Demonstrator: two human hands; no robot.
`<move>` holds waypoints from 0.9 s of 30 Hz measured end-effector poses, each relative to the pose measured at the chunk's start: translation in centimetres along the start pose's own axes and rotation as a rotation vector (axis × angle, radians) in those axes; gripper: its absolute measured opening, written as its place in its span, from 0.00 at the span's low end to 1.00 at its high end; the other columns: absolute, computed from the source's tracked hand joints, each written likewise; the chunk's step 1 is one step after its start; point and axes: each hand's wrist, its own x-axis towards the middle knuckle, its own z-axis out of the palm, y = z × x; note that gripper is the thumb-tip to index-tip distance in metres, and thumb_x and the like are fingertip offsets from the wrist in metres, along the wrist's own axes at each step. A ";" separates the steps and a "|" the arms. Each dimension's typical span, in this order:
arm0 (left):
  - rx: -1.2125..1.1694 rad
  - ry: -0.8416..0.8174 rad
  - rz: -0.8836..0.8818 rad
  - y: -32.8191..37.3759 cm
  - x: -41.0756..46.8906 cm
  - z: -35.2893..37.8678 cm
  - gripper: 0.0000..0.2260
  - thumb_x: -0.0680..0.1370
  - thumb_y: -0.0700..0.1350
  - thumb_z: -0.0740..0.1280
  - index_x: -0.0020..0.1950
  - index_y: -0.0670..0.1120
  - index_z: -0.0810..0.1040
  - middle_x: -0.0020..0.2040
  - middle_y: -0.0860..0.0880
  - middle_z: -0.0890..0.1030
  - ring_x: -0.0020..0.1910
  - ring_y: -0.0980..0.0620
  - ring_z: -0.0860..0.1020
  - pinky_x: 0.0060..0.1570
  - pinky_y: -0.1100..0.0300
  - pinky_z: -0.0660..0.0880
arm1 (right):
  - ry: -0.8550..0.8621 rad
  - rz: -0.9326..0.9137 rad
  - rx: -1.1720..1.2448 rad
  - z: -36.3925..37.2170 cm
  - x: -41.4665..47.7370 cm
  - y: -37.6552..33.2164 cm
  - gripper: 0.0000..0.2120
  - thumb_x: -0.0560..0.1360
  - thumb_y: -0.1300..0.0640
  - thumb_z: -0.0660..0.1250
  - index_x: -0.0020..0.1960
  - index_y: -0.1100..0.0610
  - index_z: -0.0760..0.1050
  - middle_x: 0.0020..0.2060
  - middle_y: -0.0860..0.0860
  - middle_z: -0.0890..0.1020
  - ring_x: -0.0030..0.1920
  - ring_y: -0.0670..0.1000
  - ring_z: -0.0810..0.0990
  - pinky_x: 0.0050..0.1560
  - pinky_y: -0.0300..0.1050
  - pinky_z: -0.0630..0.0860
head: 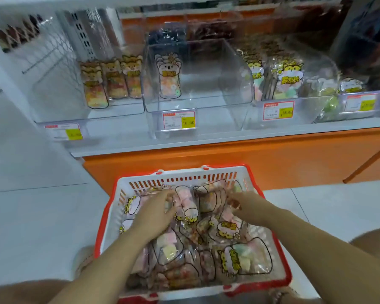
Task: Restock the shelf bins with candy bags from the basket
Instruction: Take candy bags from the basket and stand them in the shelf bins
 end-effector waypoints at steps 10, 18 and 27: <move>0.376 -0.284 -0.128 -6.8 -1.1 4.4 0.32 0.80 0.54 0.64 0.81 0.57 0.54 0.82 0.48 0.38 0.81 0.41 0.41 0.75 0.39 0.59 | -0.095 0.132 -0.045 3.0 3.3 0.9 0.24 0.77 0.56 0.65 0.73 0.51 0.67 0.65 0.54 0.78 0.60 0.55 0.79 0.58 0.51 0.78; 0.345 -0.258 -0.170 -6.3 -1.2 5.2 0.28 0.82 0.59 0.60 0.80 0.57 0.56 0.81 0.47 0.36 0.80 0.40 0.38 0.76 0.38 0.54 | 0.100 0.530 0.628 5.3 8.7 -0.1 0.32 0.77 0.53 0.70 0.75 0.63 0.62 0.51 0.57 0.81 0.42 0.51 0.79 0.33 0.40 0.72; 0.343 -0.232 -0.206 -5.6 -1.2 5.8 0.25 0.83 0.58 0.58 0.79 0.59 0.56 0.81 0.48 0.37 0.80 0.40 0.37 0.76 0.37 0.51 | 0.091 0.561 0.450 7.8 11.1 -1.4 0.17 0.74 0.46 0.72 0.39 0.54 0.67 0.33 0.51 0.77 0.38 0.53 0.79 0.39 0.50 0.79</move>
